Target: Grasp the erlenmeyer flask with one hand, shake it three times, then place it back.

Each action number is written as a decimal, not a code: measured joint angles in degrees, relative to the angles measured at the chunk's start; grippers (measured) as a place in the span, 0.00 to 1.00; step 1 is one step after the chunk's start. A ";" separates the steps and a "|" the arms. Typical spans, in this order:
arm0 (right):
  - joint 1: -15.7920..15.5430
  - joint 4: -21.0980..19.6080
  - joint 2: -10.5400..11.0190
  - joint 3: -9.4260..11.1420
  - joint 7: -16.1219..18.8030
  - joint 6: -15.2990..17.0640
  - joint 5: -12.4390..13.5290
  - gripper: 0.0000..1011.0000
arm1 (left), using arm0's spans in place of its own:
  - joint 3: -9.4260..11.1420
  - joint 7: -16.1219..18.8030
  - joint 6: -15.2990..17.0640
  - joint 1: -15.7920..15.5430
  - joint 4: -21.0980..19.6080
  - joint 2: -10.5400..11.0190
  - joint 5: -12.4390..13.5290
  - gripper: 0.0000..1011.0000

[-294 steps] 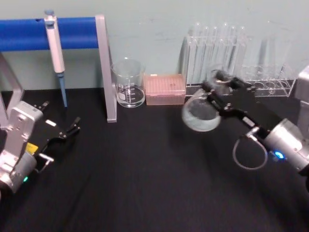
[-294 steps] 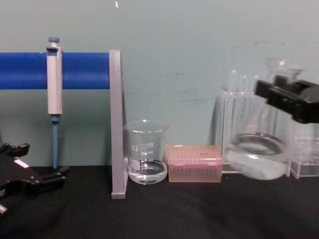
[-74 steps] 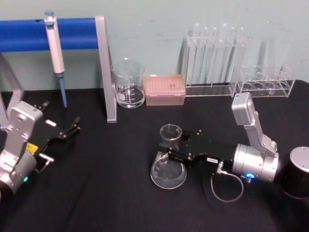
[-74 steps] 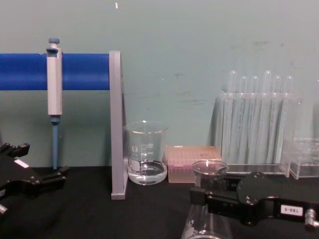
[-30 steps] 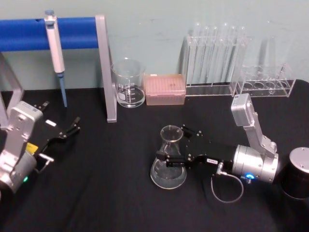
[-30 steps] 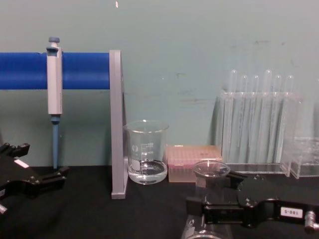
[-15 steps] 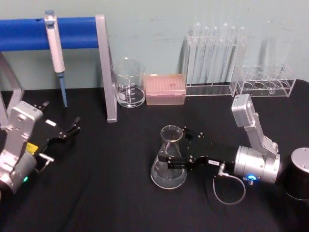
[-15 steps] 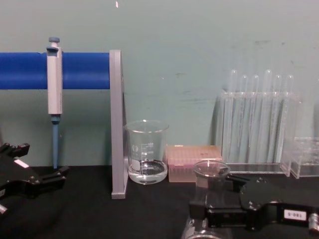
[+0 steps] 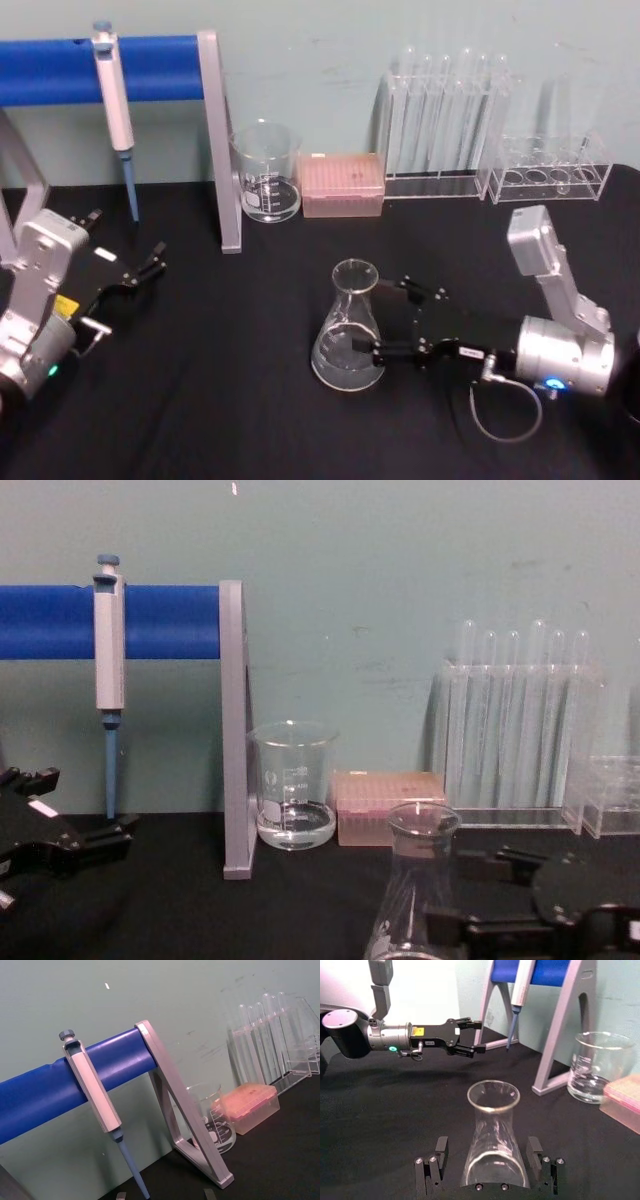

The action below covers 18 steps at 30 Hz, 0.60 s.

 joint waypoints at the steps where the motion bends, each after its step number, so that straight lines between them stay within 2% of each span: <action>1: -0.40 -0.45 0.35 0.20 -0.25 0.16 0.15 0.99 | 0.00 0.00 0.00 0.00 0.00 0.00 0.00 0.99; 8: -3.67 -3.82 3.62 2.28 -2.22 1.57 1.64 0.99 | 0.00 0.00 0.00 0.00 0.00 0.00 0.00 0.99; 11: -4.47 -4.50 4.06 3.23 -3.64 1.44 1.76 0.99 | 0.00 0.00 0.00 0.00 0.00 0.00 0.00 0.99; 14: -6.08 -5.68 4.09 5.42 -7.69 0.14 1.55 0.99 | 0.00 0.00 0.00 0.00 0.00 0.00 0.00 0.99; 15: -6.91 -6.20 3.71 6.80 -10.18 -0.75 1.24 0.99 | 0.00 0.00 0.00 0.00 0.00 0.00 0.00 0.99; 18: -7.90 -6.72 2.87 8.66 -13.69 -2.05 0.73 0.99 | 0.00 0.00 0.00 0.00 0.00 0.00 0.00 0.99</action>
